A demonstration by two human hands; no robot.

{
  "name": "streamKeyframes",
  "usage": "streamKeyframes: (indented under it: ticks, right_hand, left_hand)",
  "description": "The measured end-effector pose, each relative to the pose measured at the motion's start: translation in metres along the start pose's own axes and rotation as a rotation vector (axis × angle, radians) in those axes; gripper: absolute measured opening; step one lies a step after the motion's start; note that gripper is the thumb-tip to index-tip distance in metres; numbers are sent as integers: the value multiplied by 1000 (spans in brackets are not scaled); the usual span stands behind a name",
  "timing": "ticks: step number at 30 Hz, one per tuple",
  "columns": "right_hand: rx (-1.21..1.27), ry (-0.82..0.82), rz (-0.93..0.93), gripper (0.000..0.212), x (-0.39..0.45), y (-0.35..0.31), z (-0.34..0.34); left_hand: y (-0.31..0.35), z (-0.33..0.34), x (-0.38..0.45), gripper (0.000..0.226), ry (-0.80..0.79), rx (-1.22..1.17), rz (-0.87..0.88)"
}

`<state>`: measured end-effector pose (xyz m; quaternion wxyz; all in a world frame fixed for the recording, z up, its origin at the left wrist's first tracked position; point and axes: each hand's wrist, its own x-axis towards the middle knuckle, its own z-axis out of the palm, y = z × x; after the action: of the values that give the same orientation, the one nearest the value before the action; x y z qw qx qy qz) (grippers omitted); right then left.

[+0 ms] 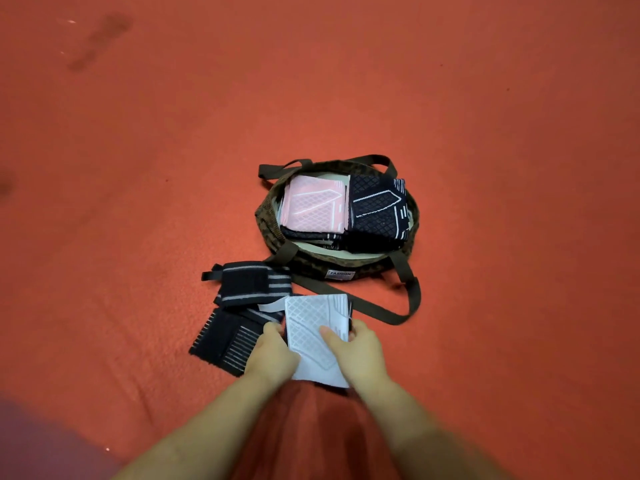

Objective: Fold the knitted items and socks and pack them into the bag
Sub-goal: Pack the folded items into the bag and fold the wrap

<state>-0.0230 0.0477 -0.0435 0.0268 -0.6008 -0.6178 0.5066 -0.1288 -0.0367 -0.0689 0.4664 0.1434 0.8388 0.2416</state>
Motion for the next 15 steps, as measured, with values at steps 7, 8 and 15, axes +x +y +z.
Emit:
streamKeyframes:
  ticks: [7,8,15]
  right_hand:
    - [332,-266,-13,19,-1,-49,-14]
    - [346,-264,-27,15,1,-59,-18]
    - [151,22,-288,20,32,-124,-53]
  left_hand:
    - [24,-40,-8,34,-58,-535,0]
    - [33,-49,-11,27,-82,-580,-19]
    - [102,-99,4,31,-157,-776,36]
